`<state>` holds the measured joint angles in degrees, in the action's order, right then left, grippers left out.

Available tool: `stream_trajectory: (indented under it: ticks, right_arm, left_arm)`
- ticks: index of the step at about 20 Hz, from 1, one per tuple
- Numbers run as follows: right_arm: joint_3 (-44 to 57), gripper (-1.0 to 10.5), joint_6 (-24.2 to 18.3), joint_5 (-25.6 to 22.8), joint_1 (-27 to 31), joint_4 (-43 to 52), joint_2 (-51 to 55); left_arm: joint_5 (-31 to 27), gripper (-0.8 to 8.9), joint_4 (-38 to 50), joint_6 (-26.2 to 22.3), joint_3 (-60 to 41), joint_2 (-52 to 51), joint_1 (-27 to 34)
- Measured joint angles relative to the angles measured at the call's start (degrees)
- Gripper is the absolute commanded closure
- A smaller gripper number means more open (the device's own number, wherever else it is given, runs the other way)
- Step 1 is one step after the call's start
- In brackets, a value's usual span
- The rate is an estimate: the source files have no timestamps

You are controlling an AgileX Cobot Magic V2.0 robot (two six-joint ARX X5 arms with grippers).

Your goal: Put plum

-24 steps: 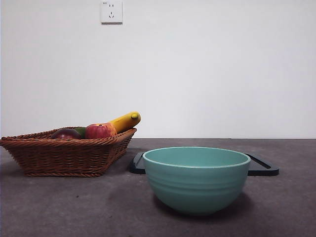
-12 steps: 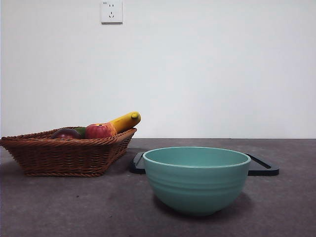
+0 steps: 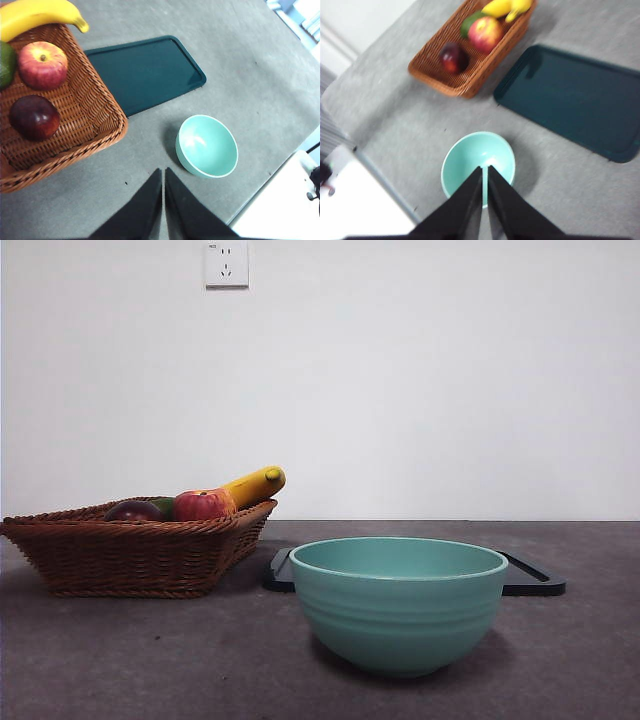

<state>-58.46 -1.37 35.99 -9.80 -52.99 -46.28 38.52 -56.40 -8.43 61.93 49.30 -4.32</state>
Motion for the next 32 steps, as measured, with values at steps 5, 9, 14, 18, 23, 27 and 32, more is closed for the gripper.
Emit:
stream_trajectory:
  ticks: [5,9,14,18,23,27,32]
  right_arm:
    - [0.0,9.4,-0.4,0.0,-0.3,0.1,-0.1]
    - [0.0,6.3,-0.3,0.0,-0.3,0.1,-0.2]
    - [0.0,5.4,-0.3,0.0,-0.3,0.1,-0.1]
    - [0.0,5.4,-0.3,0.0,-0.3,0.1,-0.1]
    - [0.0,5.4,-0.3,0.0,-0.3,0.1,-0.2]
    - [0.0,5.4,-0.3,0.0,-0.3,0.1,-0.2]
    - [0.0,5.4,-0.3,0.0,-0.3,0.1,-0.2]
  left_arm:
    - [0.0,7.19,0.1,-0.3,0.0,0.0,-0.1]
    - [0.0,3.73,0.1,-0.3,0.0,0.0,-0.1]
    - [0.0,3.13,0.1,-0.3,0.0,0.0,-0.1]
    - [0.0,3.13,0.1,-0.3,0.0,0.0,-0.1]
    - [-2.0,3.13,0.3,-0.3,0.0,0.0,-0.1]
    - [-7.6,3.14,2.9,2.3,0.0,2.1,-0.1]
    - [-13.0,3.19,6.6,5.2,1.3,8.8,-2.1]
